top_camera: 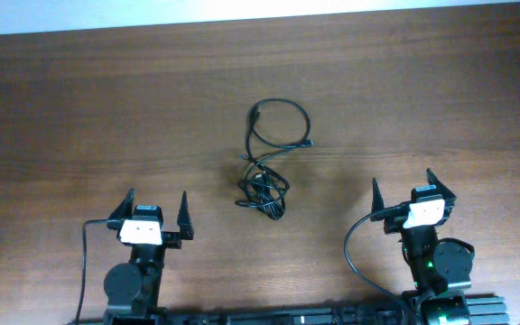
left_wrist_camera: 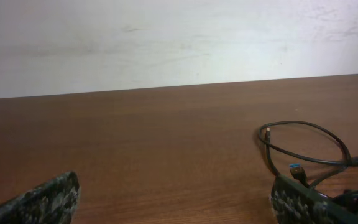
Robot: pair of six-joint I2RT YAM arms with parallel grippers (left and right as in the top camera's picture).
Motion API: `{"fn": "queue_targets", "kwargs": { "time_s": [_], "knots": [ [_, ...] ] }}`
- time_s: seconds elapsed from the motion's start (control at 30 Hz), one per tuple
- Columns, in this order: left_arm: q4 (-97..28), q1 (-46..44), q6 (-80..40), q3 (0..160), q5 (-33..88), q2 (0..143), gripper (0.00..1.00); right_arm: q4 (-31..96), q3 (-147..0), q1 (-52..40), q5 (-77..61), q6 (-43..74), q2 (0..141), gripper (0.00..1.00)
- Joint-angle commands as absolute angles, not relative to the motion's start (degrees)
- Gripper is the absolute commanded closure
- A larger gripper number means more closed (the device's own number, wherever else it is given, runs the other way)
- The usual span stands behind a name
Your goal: Untangle cables
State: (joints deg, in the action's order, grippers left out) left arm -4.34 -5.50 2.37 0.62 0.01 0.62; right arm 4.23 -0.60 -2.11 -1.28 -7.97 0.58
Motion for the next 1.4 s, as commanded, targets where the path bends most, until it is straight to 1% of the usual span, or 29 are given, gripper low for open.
{"fn": "queue_targets", "kwargs": {
  "time_s": [0.0, 0.93, 1.0, 1.37],
  "knots": [
    [-4.8, -5.5, 2.2, 0.5, 0.6, 0.3, 0.01, 4.5, -0.3, -1.8, -0.8, -8.1, 0.2, 0.02],
    [-4.8, -5.5, 2.2, 0.5, 0.6, 0.3, 0.01, 4.5, -0.3, -1.8, -0.8, -8.2, 0.2, 0.02],
    [-4.8, -5.5, 2.3, 0.5, -1.3, 0.3, 0.01, 4.5, -0.3, -1.8, -0.8, -8.2, 0.2, 0.02],
    [-4.8, -5.5, 2.3, 0.5, -1.3, 0.3, 0.01, 4.5, -0.3, -1.8, -0.8, -8.1, 0.2, 0.02]
  ]
}}
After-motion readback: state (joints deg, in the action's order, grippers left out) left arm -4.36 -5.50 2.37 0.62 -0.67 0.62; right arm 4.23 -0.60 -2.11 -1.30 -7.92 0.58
